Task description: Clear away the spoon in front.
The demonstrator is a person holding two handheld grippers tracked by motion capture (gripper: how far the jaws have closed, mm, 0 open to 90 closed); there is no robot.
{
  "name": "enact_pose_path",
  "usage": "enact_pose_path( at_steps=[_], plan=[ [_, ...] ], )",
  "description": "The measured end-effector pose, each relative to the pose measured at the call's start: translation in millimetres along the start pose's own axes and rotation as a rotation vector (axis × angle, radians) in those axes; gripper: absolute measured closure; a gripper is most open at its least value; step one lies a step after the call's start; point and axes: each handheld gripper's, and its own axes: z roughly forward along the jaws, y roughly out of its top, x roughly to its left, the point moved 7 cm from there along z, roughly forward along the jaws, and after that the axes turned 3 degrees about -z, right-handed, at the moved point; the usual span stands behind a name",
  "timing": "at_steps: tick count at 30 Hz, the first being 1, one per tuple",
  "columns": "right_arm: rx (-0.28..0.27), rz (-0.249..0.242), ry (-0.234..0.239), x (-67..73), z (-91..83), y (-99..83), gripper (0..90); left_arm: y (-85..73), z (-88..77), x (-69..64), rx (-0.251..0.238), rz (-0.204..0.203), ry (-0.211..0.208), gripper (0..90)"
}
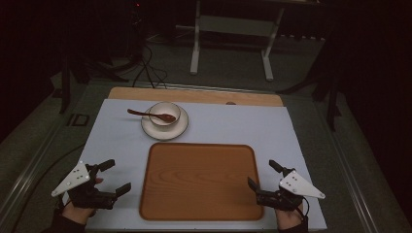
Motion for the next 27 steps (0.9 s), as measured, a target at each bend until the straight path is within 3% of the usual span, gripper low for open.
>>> enact_pose_path(
  at_steps=[14,19,22,24,27],
  plan=[
    [0.002,-0.002,0.022,0.5,0.5,-0.8,10.3,-0.6,2.1,-3.2,0.002,0.016,-0.019,0.0],
    [0.002,-0.002,0.020,0.0,0.6,-1.3,10.3,3.0,2.6,-10.3,-0.001,0.038,-0.053,0.1],
    [-0.005,-0.001,0.021,0.7,-0.5,-0.2,10.3,6.1,3.5,-17.0,0.018,0.012,-0.096,0.1],
    [-0.008,-0.013,0.022,2.1,-0.3,0.5,10.3,12.2,5.1,-21.5,0.019,0.038,-0.068,0.1],
    [-0.004,-0.010,0.020,2.4,0.4,0.1,10.3,22.9,5.7,-25.4,0.002,0.014,-0.100,0.1]
  ],
)
